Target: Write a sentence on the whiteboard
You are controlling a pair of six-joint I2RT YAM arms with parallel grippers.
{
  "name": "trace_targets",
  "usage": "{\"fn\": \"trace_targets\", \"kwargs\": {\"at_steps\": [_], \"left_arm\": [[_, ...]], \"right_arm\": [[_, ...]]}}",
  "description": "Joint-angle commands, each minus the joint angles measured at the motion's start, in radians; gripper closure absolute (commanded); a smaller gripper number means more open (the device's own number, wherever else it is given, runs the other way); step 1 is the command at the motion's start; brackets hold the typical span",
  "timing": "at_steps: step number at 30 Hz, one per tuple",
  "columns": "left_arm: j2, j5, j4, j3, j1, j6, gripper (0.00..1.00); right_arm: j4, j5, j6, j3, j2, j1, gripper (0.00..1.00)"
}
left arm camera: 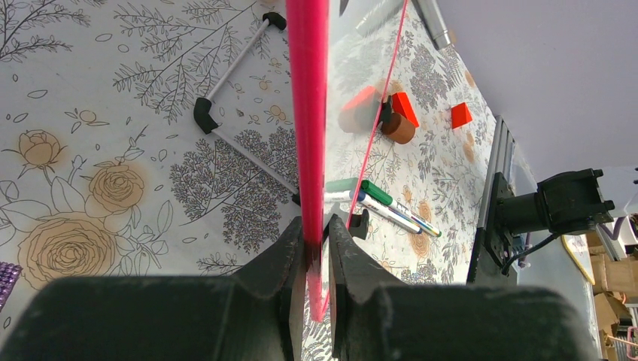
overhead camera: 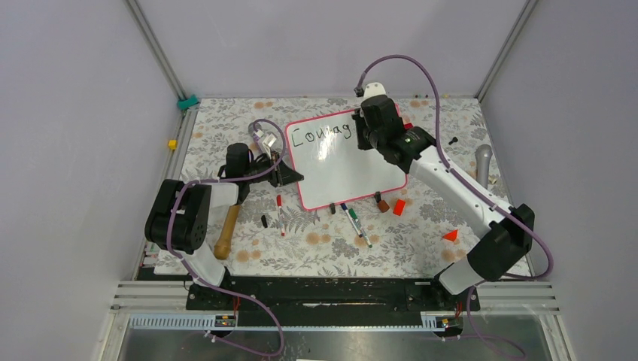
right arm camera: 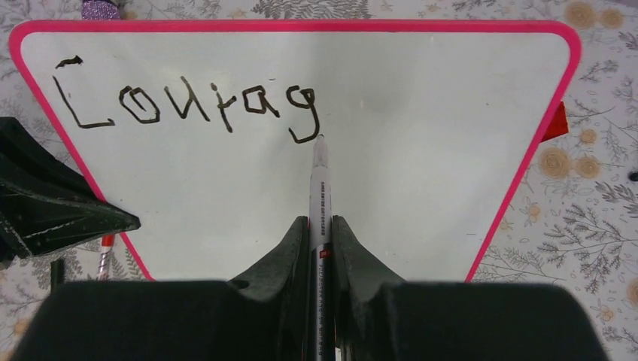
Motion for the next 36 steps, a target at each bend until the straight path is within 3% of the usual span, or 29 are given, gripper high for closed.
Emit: {"fn": "trace_targets", "kwargs": {"at_steps": [1, 15, 30, 36], "left_arm": [[0.034, -0.057, 0.001, -0.007, 0.019, 0.043, 1.0], [0.059, -0.042, -0.004, 0.009, 0.021, 0.04, 1.0], [0.057, -0.042, 0.01, 0.002, 0.02, 0.039, 1.0], [0.056, -0.041, 0.02, 0.001, 0.02, 0.031, 1.0]], "right_arm": [[0.171, 0.092, -0.004, -0.08, -0.082, -0.008, 1.0], [0.303, 0.098, -0.053, -0.209, -0.12, -0.008, 1.0], [0.302, 0.078, -0.067, -0.212, -0.152, -0.009, 1.0], [0.226, 0.062, -0.068, -0.145, -0.109, -0.008, 1.0]]}}
